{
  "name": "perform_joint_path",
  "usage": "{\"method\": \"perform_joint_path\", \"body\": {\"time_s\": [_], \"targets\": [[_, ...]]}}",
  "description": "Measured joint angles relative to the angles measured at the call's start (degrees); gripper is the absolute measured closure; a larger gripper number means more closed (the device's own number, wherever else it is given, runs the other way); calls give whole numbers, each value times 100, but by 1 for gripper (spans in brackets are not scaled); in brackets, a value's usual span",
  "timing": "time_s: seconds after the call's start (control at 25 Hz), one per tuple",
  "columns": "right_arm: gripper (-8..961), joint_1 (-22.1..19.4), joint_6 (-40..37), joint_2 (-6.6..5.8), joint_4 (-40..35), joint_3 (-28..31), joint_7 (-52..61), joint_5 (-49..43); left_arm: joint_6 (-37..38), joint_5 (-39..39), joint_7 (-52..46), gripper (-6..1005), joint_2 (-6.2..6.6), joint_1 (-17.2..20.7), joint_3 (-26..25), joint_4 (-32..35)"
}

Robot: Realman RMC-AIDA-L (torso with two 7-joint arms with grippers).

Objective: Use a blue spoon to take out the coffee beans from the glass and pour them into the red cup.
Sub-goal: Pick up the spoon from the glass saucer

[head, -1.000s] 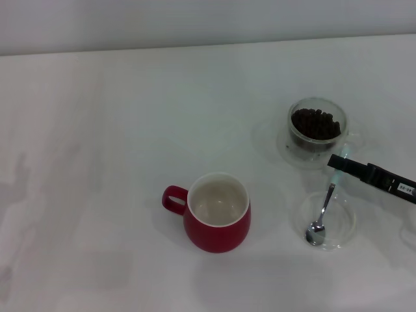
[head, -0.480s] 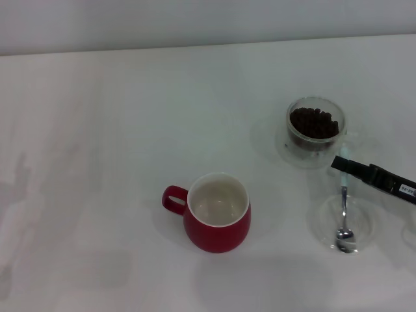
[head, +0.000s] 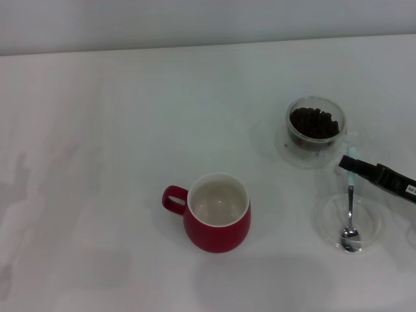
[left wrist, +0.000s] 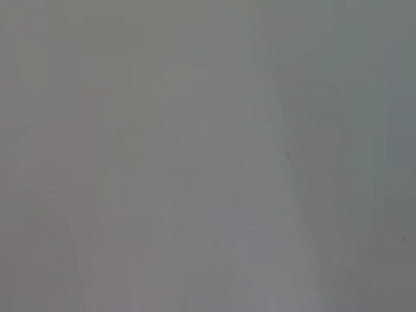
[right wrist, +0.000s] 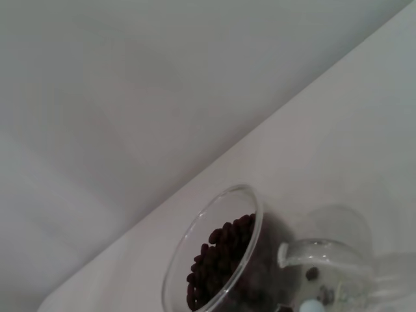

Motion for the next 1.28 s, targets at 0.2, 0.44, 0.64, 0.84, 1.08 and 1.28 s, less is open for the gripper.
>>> {"method": "perform_joint_path", "body": {"time_s": [0.2, 0.44, 0.64, 0.84, 1.08, 1.28], "targets": [[799, -46, 82, -7, 0, 86, 0, 1, 0, -3, 0, 439, -9, -2, 0, 0], [801, -76, 317, -25, -6, 188, 0, 3, 0, -5, 0, 439, -9, -3, 0, 0], [803, -129, 457, -27, -67, 270, -1, 47, 1, -12, 0, 439, -11, -3, 0, 0], [805, -246, 601, -44, -135, 490, -6, 88, 5, 0, 0, 439, -16, -2, 0, 24], [806, -371, 796, -60, -239, 742, -33, 88, 9, 2, 0, 439, -23, -36, 0, 43], [806, -426, 1123, -34, -305, 883, -132, 141, 10, 8, 0, 439, -27, -76, 0, 57]]}}
